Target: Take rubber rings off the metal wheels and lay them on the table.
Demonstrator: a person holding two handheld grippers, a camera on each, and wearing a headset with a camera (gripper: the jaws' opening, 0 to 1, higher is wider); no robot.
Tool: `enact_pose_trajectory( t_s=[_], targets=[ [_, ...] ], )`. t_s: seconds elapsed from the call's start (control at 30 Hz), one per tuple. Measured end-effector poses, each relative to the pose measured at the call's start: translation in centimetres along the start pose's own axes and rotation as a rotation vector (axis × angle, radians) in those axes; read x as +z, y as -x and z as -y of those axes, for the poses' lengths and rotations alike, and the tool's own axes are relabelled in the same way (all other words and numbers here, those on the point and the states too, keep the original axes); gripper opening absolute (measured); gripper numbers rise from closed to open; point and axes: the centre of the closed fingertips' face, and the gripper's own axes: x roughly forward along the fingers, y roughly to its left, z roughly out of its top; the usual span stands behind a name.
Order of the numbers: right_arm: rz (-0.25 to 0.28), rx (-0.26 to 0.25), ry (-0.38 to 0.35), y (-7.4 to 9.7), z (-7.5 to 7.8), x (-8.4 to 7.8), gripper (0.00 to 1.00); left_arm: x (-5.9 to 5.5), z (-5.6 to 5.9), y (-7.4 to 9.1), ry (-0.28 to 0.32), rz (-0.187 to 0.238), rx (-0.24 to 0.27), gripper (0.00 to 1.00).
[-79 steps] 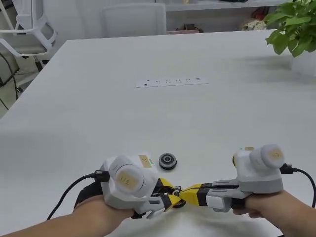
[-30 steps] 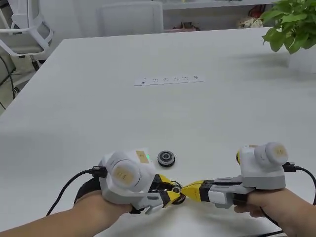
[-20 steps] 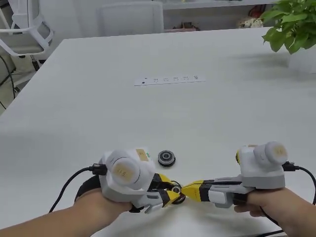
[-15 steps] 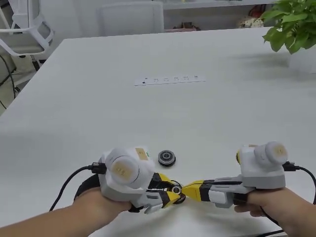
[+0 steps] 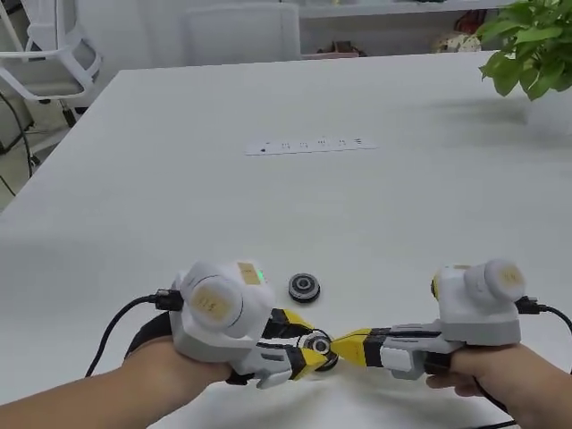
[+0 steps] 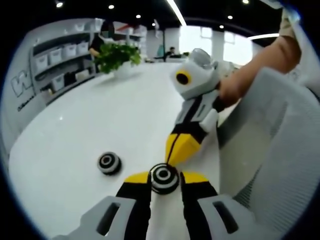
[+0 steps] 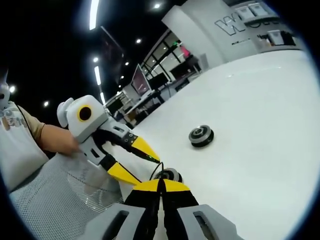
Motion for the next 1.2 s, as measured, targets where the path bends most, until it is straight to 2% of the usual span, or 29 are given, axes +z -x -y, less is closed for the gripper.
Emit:
enact_pose_trajectory(
  t_s=[0.13, 0.2, 0.5, 0.7, 0.97, 1.2],
  targets=[
    [0.000, 0.003, -0.002, 0.0, -0.1, 0.0, 0.00, 0.4, 0.2, 0.8, 0.008, 0.014, 0.002, 0.28],
    [0.001, 0.005, -0.003, -0.1, -0.1, 0.1, 0.00, 0.6, 0.2, 1.1, 0.032, 0.027, 0.002, 0.30],
    [0.010, 0.004, -0.004, 0.1, -0.1, 0.3, 0.00, 1.5, -0.1, 2.8, 0.056, 0.065, 0.024, 0.41],
    [0.014, 0.006, 0.000, 0.1, -0.1, 0.3, 0.00, 1.4, -0.3, 4.2, 0.083, 0.068, 0.042, 0.48],
    [0.025, 0.006, 0.003, 0.4, -0.3, 1.0, 0.00, 1.7, -0.8, 6.3, 0.097, 0.095, 0.074, 0.58],
    [0.024, 0.014, 0.012, 0.4, -0.5, 1.4, 0.00, 1.1, -1.1, 8.0, 0.098, 0.092, 0.105, 0.65]
  ],
)
